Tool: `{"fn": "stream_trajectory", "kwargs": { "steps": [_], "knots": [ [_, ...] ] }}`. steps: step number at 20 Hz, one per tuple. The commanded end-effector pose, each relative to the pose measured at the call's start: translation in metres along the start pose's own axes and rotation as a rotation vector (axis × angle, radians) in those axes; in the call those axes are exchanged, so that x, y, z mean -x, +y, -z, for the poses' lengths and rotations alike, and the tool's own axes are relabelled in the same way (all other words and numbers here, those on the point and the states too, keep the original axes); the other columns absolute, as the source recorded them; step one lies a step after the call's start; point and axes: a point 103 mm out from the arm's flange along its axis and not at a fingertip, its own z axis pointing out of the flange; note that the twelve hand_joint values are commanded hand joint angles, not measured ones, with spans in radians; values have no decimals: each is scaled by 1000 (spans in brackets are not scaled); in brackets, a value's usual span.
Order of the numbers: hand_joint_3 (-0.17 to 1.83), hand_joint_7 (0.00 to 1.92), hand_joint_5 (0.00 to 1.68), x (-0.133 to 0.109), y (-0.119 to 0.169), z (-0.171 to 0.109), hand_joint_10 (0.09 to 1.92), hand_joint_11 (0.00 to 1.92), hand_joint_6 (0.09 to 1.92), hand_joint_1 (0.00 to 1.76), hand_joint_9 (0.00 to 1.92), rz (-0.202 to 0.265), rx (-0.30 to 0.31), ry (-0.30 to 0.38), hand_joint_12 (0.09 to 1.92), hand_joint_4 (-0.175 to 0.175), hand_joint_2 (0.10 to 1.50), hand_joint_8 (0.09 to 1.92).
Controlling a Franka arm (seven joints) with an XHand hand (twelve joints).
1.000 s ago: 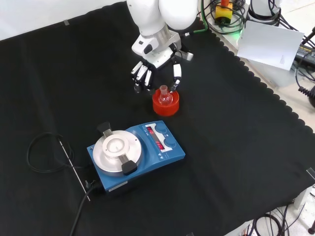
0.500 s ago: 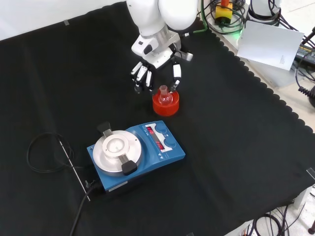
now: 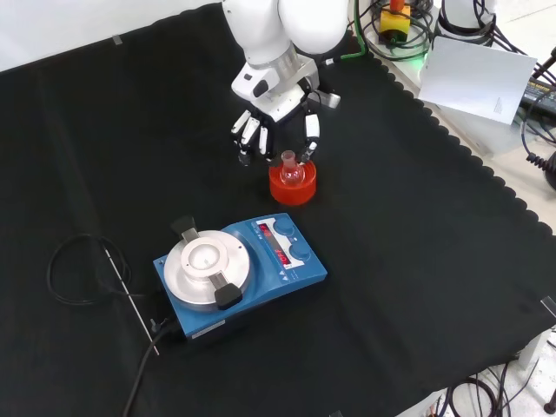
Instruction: Pick up the round-bottom flask.
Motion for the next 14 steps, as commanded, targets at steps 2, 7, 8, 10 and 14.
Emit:
{"fn": "stream_trajectory", "kwargs": {
  "steps": [2,7,8,10,14],
  "knots": [
    [507,425,1212,-1,-1,2,603,274,703,1092,643,10,19,-13,1372,168,751,671],
    [659,452,1214,-2,-1,5,573,301,775,1107,681,6,18,-20,1362,175,681,661],
    [675,453,1212,-2,-2,7,572,303,787,1107,683,4,17,-22,1361,175,674,661],
    [692,455,1208,-3,-3,10,571,306,800,1107,685,3,15,-22,1360,175,667,662],
    [723,456,1212,-6,-2,20,571,309,810,1111,687,-1,18,-5,1359,175,650,664]
  ]
}}
